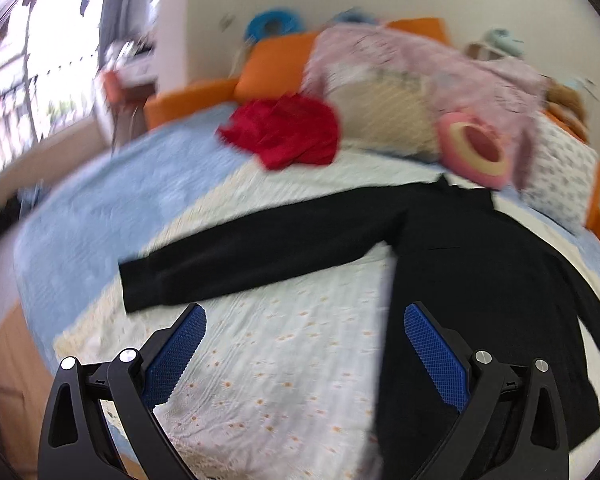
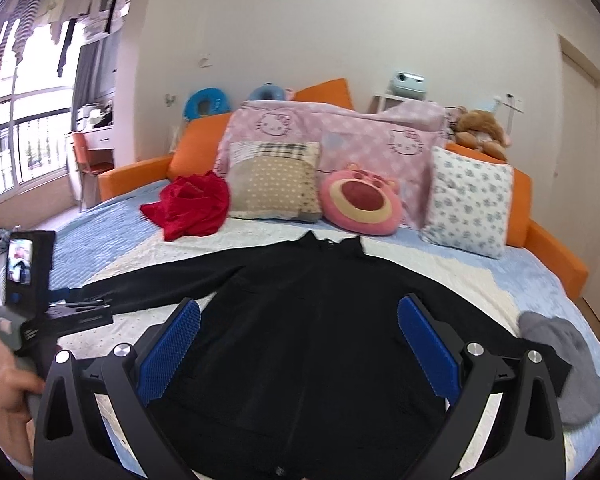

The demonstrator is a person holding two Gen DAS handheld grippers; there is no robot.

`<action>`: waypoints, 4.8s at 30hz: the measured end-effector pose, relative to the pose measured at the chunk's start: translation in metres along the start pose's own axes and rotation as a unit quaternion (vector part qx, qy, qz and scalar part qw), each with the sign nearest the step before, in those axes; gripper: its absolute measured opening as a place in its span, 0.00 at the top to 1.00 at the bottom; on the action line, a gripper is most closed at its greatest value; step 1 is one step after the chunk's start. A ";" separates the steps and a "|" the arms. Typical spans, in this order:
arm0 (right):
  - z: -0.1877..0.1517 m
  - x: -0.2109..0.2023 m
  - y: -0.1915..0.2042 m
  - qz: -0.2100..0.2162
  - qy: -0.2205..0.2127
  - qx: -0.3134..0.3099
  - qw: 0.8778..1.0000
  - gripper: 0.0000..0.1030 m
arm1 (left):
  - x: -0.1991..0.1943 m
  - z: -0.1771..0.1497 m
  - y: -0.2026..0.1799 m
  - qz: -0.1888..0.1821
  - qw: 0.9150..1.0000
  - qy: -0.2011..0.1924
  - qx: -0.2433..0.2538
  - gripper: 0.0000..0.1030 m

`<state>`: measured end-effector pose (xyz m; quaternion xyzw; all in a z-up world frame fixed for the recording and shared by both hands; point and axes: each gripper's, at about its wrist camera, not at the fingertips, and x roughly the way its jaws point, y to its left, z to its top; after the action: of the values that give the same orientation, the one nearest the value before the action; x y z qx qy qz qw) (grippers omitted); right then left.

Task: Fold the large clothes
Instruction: 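Grasp the cuff of the jacket sleeve with the left gripper, then lift the sleeve with the left gripper while the right gripper presses the jacket body, then lay the sleeve across the jacket body and open the left gripper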

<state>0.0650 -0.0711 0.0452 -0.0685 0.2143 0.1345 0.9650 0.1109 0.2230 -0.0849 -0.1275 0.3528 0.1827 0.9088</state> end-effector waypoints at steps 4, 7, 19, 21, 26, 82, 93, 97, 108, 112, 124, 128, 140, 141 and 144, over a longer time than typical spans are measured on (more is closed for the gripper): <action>0.006 0.030 0.016 0.022 0.015 -0.017 0.999 0.04 | 0.050 0.009 0.044 -0.008 0.997 0.035 -0.072 0.02; 0.006 0.051 0.026 0.029 0.029 -0.031 0.999 0.04 | 0.083 0.016 0.074 0.006 0.991 0.056 -0.120 0.02; -0.009 0.104 0.033 0.020 0.078 -0.045 0.996 0.04 | 0.180 0.013 0.152 0.015 0.949 0.146 -0.278 0.02; -0.013 0.109 0.033 0.017 0.084 -0.050 0.995 0.05 | 0.193 0.010 0.162 0.002 0.942 0.155 -0.299 0.02; -0.019 0.120 0.033 0.020 0.090 -0.059 0.994 0.05 | 0.208 0.012 0.167 0.002 0.935 0.165 -0.314 0.02; -0.029 0.428 0.042 0.159 0.241 0.114 0.950 0.63 | 0.199 -0.008 0.231 -0.065 0.891 0.107 -0.436 0.42; -0.030 0.453 0.014 0.154 0.229 0.159 0.948 0.67 | 0.197 -0.006 0.225 -0.055 0.899 0.118 -0.418 0.77; -0.026 0.461 0.010 0.159 0.237 0.168 0.944 0.90 | 0.187 0.007 0.215 -0.036 0.914 0.104 -0.390 0.78; -0.060 0.464 0.037 0.144 0.227 0.110 0.957 0.97 | 0.153 0.103 0.161 -0.015 0.962 0.054 -0.269 0.79; -0.061 0.457 0.049 0.119 0.210 0.069 0.968 0.97 | 0.139 0.158 0.122 -0.020 0.975 0.032 -0.220 0.79; -0.070 0.444 0.072 0.071 0.192 -0.006 0.979 0.97 | 0.113 0.284 -0.039 -0.027 0.996 -0.001 -0.083 0.79; -0.073 0.443 0.080 0.050 0.189 -0.032 0.980 0.97 | 0.101 0.297 -0.118 -0.051 0.998 -0.011 -0.031 0.79; -0.073 0.446 0.085 0.043 0.189 -0.040 0.980 0.97 | 0.077 0.262 -0.385 -0.125 0.981 -0.043 0.139 0.79; -0.073 0.446 0.085 0.042 0.189 -0.040 0.980 0.97 | 0.077 0.256 -0.399 -0.129 0.980 -0.042 0.147 0.79; -0.073 0.447 0.085 0.041 0.189 -0.041 0.980 0.97 | 0.086 0.226 -0.449 -0.138 0.975 -0.031 0.174 0.79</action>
<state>0.4010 0.0993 -0.2200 -0.1237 0.3900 0.1677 0.8969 0.4930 -0.0793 0.0645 -0.0095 0.3301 -0.0050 0.9439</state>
